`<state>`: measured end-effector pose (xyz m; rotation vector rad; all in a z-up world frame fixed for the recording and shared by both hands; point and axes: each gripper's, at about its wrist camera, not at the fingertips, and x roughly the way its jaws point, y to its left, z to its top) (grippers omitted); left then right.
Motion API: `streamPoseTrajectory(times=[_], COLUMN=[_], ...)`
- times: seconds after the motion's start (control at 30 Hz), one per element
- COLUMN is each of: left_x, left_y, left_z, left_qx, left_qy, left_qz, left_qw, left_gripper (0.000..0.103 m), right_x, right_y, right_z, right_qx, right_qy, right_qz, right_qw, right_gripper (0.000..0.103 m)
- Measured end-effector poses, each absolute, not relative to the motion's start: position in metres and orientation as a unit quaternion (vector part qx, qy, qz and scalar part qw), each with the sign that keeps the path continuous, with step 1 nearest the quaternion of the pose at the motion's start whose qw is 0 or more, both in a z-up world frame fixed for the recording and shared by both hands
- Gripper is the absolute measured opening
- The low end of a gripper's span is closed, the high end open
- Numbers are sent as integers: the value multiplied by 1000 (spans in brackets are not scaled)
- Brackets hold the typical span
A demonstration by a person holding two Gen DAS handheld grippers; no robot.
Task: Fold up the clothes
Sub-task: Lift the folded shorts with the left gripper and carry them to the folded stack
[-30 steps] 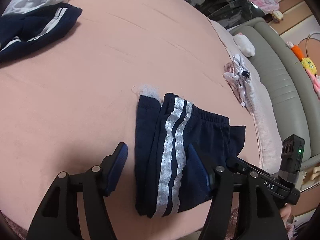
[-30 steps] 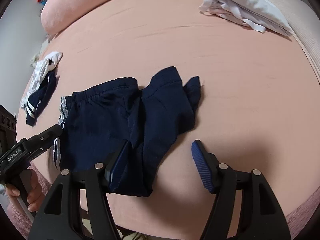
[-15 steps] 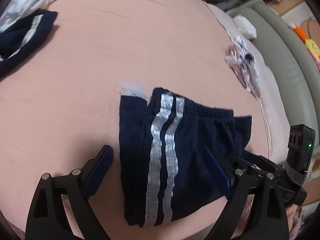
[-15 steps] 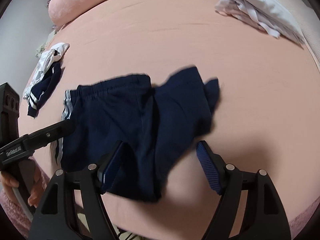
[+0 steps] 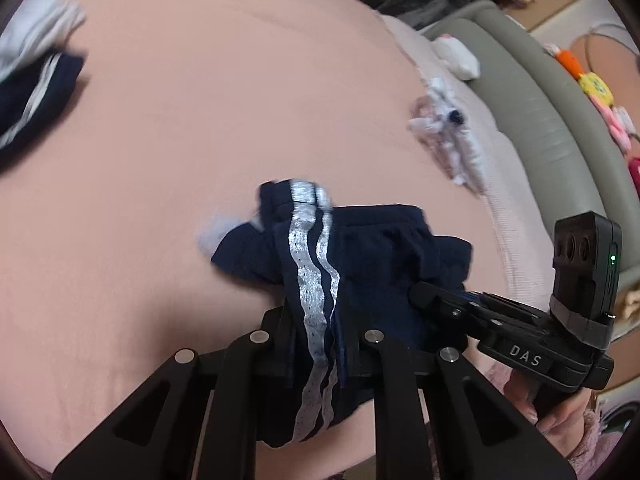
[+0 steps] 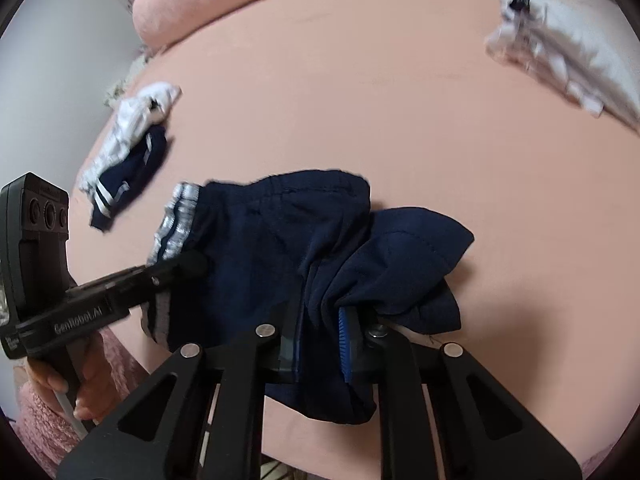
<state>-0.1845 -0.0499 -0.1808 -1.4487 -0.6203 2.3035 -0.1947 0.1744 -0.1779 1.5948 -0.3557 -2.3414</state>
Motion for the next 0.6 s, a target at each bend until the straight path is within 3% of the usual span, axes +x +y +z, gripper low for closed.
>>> streamPoseTrajectory(times=[0.2,0.6], left_x=[-213,-368], left_y=[-4,118], left_z=[-126,-28], left_qx=[-482,-405], left_qy=[-173,-117], left_qz=[829,850], left_qw=[225,315], left_gripper=[15,15], right_x=[-207,-269], right_y=[193,347], right_z=[-127,-14], right_qx=[506,416], right_qy=[-128,-126], right_qz=[-836,-897], right_qw=[168,77], right_gripper=[13,13])
